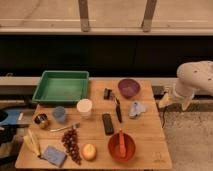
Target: Place fork in paper cup
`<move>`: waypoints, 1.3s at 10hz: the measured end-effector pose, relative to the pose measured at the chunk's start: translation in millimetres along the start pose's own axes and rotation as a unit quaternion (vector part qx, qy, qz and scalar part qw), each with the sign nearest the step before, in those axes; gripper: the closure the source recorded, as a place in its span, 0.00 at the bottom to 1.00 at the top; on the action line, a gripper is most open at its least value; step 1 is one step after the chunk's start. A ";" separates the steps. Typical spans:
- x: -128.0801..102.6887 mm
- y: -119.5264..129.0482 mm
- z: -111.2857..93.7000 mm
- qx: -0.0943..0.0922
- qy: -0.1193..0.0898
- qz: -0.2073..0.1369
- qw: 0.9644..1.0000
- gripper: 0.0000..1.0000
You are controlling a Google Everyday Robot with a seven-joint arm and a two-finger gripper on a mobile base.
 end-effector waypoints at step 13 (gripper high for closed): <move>8.5 286.1 -28.7 -0.057 -0.033 -0.346 0.936 0.28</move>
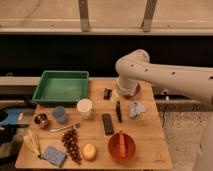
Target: Place fork in paper cup
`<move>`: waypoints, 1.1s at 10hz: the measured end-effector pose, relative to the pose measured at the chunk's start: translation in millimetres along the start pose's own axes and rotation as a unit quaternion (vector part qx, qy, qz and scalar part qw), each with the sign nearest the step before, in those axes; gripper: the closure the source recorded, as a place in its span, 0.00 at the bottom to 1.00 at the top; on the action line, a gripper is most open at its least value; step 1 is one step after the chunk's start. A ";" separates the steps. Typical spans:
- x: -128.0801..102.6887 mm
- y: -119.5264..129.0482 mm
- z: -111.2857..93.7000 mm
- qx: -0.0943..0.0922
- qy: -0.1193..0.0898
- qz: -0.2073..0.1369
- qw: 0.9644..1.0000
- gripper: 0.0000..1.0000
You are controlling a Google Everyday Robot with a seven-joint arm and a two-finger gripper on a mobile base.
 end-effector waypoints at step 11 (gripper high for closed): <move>-43.7 63.4 1.8 -0.016 -0.011 -0.104 0.994 0.28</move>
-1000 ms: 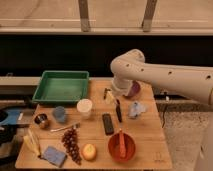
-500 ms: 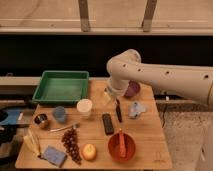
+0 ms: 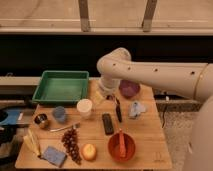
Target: Place fork in paper cup
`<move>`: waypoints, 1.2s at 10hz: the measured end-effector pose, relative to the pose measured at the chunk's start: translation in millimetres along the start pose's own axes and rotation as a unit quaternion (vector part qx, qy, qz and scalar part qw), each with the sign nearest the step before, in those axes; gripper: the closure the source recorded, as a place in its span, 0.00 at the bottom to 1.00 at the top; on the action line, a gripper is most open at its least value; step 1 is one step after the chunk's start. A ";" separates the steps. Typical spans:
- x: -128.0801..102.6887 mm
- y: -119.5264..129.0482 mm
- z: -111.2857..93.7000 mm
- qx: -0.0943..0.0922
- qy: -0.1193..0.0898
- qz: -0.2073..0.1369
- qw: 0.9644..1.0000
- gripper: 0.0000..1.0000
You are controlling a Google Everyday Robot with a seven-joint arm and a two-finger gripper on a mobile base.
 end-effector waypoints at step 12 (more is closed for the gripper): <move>-59.1 173.8 52.9 -0.062 0.029 -0.232 0.970 0.28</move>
